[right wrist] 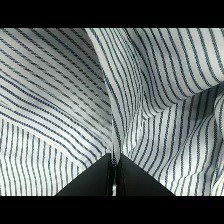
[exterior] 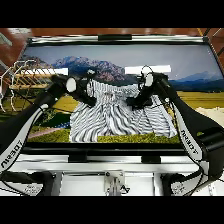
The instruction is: Fold the shirts.
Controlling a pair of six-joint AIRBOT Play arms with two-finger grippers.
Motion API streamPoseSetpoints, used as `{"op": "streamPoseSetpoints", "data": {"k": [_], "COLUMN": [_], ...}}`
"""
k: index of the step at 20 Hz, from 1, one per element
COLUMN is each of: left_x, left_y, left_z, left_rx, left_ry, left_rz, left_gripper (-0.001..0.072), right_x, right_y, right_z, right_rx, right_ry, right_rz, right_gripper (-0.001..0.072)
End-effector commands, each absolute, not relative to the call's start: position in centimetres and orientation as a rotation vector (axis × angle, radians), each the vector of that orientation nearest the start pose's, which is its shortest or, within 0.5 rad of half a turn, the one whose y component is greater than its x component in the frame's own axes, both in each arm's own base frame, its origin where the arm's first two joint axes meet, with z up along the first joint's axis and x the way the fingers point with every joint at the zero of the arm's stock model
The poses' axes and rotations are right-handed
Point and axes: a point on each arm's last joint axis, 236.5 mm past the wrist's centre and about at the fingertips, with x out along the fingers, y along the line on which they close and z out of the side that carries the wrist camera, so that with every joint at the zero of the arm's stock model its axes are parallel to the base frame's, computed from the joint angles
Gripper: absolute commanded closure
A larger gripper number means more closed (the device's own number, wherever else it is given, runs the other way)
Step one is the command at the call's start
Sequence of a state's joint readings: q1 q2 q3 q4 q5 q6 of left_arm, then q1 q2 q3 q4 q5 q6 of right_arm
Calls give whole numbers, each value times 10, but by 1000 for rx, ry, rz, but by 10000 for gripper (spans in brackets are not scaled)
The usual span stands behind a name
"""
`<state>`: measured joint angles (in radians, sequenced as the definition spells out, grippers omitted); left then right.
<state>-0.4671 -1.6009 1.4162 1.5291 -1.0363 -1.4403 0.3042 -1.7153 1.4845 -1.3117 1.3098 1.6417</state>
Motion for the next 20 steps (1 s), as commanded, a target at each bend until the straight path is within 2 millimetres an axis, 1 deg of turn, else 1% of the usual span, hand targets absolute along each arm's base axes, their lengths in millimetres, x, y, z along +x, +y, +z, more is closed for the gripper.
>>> {"op": "streamPoseSetpoints", "data": {"k": [1,2,5,6,9,10,11,12,13,14,16,18,19,20], "left_x": [421,426,440,443,443,444,445,446,447,449,453,461,466,469], "left_y": [-247,-252,-237,-235,-235,-232,-229,-226,-221,-217,-209,-202,-199,-197], "left_z": [-41,-40,-40,-41,-57,-62,-65,-68,-70,-70,-63,-42,-25,-4], "left_rx": [378,389,421,423,403,386,385,381,378,374,368,394,414,431], "left_ry": [1060,1025,985,982,1008,1020,1028,1036,1042,1046,1044,1014,987,959], "left_rz": [-490,-477,-377,-372,-355,-339,-332,-323,-314,-306,-289,-296,-304,-310], "left_gripper": [101,101,102,102,113,161,239,333,449,548,662,663,664,664], "right_x": [387,386,383,383,381,381,380,380,380,380,381,382,383,384], "right_y": [184,183,182,183,183,184,184,185,186,186,186,185,182,179], "right_z": [-62,-62,-62,-62,-62,-62,-61,-61,-61,-60,-57,-47,-38,-24], "right_rx": [54,52,48,45,46,50,54,58,60,59,52,23,-9,-53], "right_ry": [1591,1591,1606,1605,1613,1614,1616,1617,1617,1615,1604,1573,1546,1512], "right_rz": [342,343,346,350,352,355,357,360,361,361,369,399,415,440], "right_gripper": [642,642,642,642,642,642,642,642,642,642,642,642,642,642]}}
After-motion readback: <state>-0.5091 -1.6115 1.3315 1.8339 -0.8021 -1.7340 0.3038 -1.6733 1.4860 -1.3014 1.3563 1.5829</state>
